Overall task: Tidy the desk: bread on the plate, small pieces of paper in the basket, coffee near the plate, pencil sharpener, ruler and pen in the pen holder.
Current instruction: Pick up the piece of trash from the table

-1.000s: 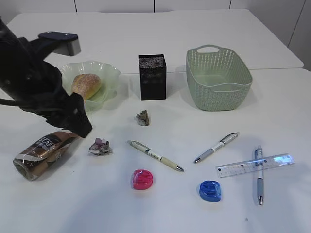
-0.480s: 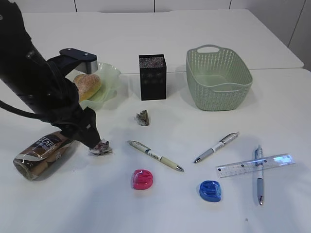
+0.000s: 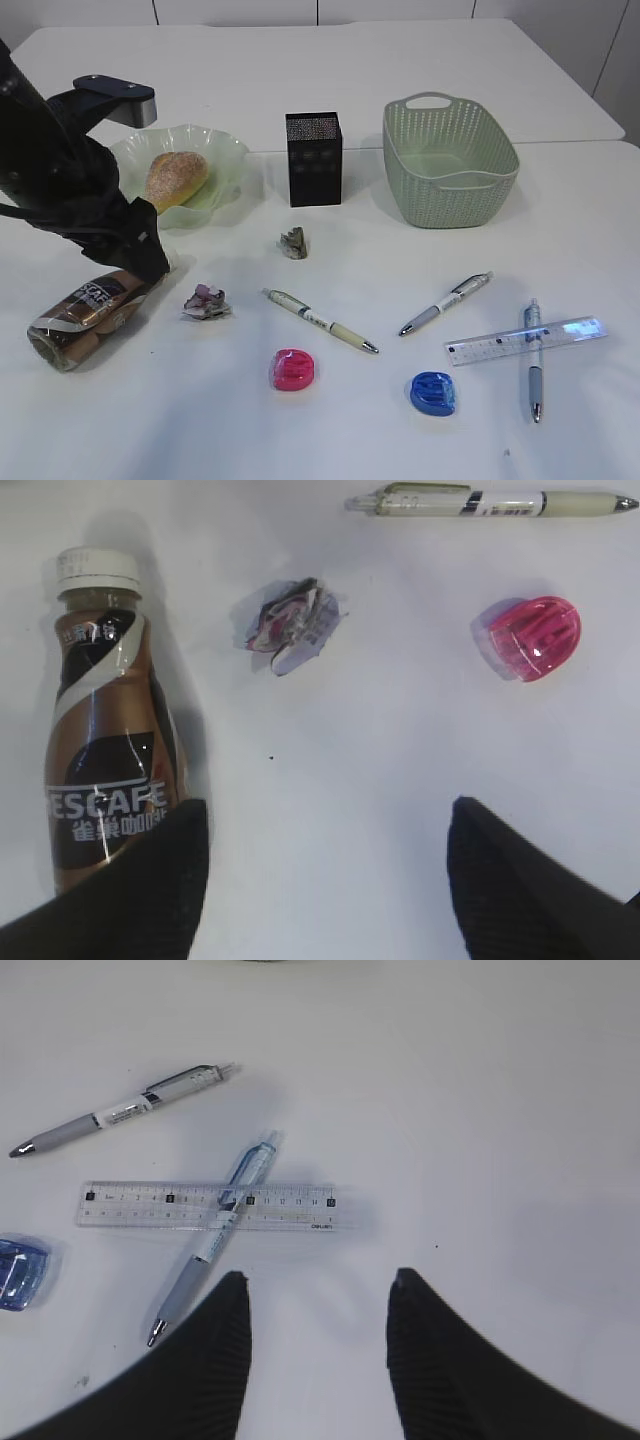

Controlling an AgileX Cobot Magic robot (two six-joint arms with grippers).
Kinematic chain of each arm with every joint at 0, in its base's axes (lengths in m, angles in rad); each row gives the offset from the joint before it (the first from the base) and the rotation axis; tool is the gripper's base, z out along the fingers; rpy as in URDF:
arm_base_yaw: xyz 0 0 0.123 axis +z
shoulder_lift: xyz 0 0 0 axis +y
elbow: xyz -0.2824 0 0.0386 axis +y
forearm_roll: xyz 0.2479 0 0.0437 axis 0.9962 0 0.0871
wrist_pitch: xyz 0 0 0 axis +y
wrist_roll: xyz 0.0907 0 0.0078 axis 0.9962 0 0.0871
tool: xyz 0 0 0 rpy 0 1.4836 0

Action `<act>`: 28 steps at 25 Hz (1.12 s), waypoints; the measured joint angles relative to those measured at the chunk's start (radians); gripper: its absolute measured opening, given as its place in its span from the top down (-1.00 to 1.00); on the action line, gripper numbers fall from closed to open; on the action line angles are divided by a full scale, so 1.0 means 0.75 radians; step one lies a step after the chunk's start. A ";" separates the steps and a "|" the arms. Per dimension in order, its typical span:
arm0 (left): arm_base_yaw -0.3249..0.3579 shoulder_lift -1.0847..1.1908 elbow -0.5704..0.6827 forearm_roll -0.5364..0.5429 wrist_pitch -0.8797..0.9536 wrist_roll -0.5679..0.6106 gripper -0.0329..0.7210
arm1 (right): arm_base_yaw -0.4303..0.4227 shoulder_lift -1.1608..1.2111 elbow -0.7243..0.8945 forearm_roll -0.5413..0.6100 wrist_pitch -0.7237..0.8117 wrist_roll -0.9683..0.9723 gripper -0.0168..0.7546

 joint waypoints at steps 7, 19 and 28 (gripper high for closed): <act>0.031 -0.002 0.000 -0.002 0.015 -0.016 -0.48 | 0.041 0.013 -0.006 0.084 -0.002 -0.114 0.01; 0.260 -0.281 0.000 0.003 0.095 -0.045 -0.48 | 0.196 0.216 -0.121 0.155 -0.002 -0.141 0.01; 0.263 -0.400 0.000 0.107 0.185 -0.130 -0.48 | 0.405 0.531 -0.409 0.200 0.037 -0.240 0.01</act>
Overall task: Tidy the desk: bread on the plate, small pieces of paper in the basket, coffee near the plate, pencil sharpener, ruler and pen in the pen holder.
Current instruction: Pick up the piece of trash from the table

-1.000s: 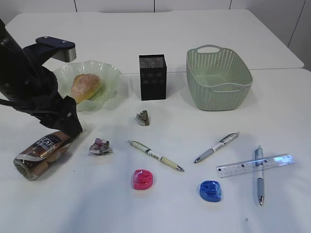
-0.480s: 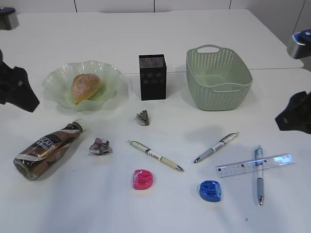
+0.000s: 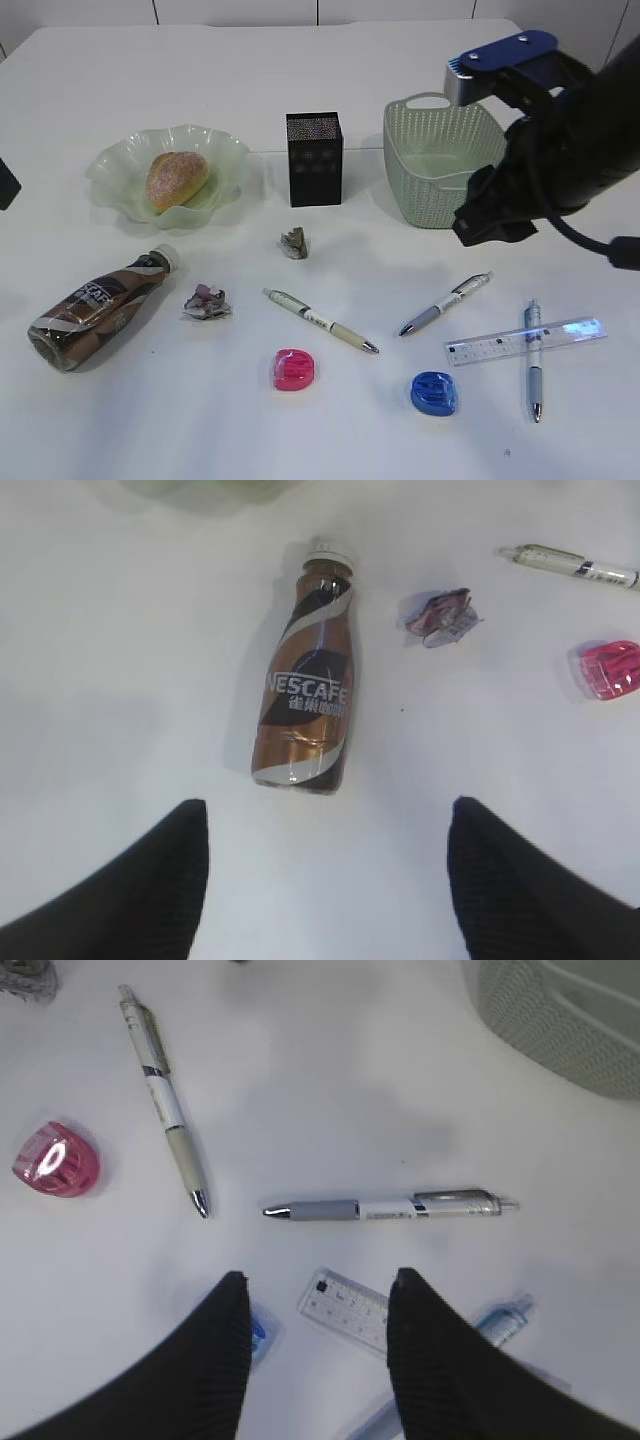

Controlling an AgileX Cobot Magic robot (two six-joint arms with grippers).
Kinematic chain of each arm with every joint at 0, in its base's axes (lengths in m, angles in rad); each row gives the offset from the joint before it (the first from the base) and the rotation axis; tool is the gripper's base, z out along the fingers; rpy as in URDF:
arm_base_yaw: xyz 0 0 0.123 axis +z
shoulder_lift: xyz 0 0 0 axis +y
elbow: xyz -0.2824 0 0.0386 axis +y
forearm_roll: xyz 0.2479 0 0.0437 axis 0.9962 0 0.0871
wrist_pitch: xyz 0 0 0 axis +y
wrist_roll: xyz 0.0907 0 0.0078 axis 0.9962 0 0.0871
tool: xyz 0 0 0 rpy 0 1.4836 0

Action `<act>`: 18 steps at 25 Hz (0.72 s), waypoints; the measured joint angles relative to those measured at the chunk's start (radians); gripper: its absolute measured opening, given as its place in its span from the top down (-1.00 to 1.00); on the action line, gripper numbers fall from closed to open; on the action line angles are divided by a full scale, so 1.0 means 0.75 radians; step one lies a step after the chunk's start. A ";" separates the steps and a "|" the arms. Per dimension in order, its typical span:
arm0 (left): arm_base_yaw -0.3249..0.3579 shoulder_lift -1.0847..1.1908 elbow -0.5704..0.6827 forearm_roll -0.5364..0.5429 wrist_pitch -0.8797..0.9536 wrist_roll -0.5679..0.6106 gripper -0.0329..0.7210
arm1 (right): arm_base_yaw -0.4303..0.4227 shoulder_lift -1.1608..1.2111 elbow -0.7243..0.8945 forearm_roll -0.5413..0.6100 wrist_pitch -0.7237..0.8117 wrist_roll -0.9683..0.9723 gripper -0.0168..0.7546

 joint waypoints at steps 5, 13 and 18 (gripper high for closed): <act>0.017 -0.040 0.000 0.029 0.047 -0.037 -0.48 | 0.065 0.160 -0.176 0.038 0.075 -0.001 0.01; 0.048 -0.119 0.000 0.029 0.077 -0.043 -0.48 | 0.184 0.371 -0.446 0.065 0.201 -0.067 0.01; 0.048 -0.141 0.000 0.029 0.087 -0.074 -0.48 | 0.224 0.481 -0.580 0.101 0.281 -0.082 0.01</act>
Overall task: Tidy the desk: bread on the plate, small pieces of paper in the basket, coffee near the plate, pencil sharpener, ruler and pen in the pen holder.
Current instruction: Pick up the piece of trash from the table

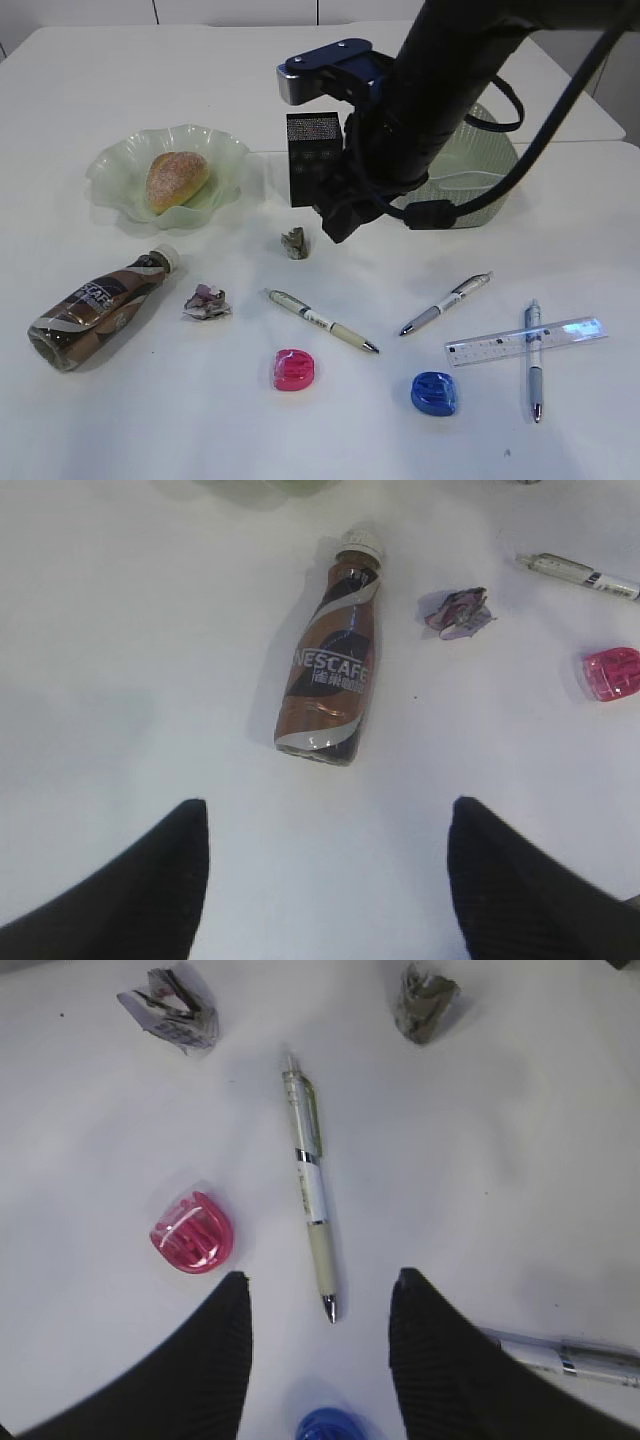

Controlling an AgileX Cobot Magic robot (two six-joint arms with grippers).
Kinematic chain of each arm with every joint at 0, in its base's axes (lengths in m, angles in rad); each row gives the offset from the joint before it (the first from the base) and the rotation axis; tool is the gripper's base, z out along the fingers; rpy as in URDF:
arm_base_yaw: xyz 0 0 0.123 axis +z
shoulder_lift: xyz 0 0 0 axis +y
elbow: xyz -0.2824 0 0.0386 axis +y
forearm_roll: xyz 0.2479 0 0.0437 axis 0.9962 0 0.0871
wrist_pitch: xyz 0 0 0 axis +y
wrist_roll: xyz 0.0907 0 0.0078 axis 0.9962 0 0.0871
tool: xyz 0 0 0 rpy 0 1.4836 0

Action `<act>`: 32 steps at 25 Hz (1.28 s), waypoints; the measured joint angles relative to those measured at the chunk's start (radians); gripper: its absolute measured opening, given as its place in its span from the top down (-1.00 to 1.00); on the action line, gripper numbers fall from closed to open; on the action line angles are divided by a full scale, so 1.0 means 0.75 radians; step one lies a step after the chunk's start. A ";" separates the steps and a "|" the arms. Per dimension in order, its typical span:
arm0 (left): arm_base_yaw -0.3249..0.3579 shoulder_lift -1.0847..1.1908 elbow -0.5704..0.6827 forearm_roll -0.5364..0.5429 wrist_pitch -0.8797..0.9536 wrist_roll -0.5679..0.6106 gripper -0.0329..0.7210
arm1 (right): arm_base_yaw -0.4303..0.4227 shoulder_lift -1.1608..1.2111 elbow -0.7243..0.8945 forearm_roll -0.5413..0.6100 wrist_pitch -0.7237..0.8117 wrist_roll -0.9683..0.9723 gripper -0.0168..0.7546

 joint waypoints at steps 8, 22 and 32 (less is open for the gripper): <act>0.052 -0.052 0.000 0.047 0.023 -0.035 -0.48 | 0.060 0.117 -0.111 0.062 0.021 -0.074 -0.01; 0.095 -0.106 0.000 0.040 0.023 -0.044 -0.48 | 0.220 0.390 -0.357 0.069 -0.035 -0.140 -0.16; 0.095 -0.106 0.000 0.016 0.017 -0.044 -0.48 | 0.290 0.582 -0.511 0.062 -0.135 -0.149 -0.16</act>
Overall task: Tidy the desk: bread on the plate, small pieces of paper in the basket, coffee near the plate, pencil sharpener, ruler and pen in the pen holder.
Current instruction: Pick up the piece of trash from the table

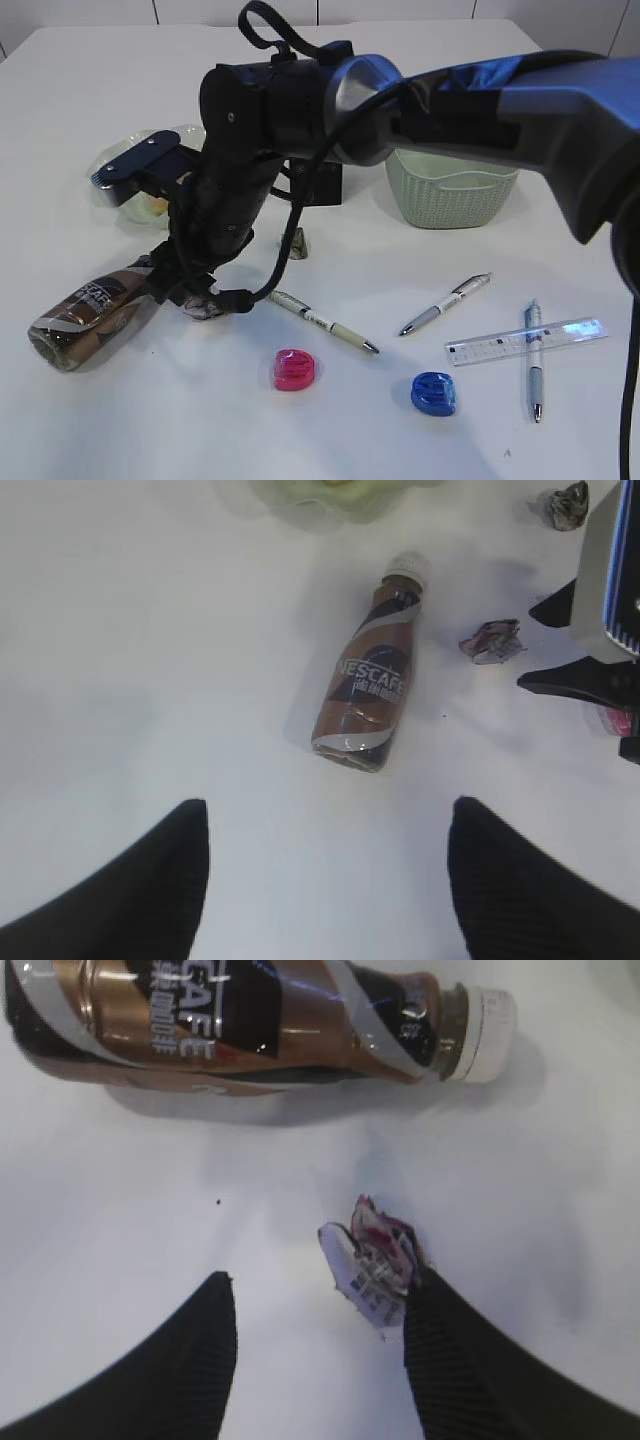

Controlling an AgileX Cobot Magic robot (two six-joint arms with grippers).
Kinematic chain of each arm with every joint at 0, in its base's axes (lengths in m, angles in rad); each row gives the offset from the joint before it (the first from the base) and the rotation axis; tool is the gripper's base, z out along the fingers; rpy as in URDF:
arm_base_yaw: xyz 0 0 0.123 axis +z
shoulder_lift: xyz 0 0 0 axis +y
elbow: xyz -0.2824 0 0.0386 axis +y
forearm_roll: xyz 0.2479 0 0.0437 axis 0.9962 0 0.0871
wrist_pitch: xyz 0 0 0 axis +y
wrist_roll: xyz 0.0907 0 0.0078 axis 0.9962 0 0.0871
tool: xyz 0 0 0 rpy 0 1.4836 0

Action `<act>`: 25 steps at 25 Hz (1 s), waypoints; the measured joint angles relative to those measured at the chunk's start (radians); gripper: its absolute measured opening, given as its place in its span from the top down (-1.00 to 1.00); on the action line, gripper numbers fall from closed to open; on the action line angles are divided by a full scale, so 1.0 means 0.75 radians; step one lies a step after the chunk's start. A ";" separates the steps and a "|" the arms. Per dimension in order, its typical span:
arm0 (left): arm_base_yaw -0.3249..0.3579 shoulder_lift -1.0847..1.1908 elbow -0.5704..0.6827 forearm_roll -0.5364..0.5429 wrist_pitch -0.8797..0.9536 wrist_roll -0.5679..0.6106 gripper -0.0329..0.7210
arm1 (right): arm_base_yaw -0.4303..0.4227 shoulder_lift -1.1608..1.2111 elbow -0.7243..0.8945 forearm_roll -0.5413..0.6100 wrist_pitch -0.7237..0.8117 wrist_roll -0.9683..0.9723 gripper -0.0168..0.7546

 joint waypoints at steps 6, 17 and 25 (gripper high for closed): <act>0.000 0.000 0.000 0.000 0.000 0.000 -0.48 | 0.000 0.063 -0.043 -0.092 -0.057 0.053 -0.16; 0.000 0.000 0.000 0.000 0.000 0.000 -0.48 | 0.000 0.131 -0.046 -0.132 -0.073 0.146 -0.16; 0.000 0.000 0.000 0.000 0.000 0.000 -0.48 | 0.000 0.131 -0.046 -0.148 -0.089 0.168 -0.16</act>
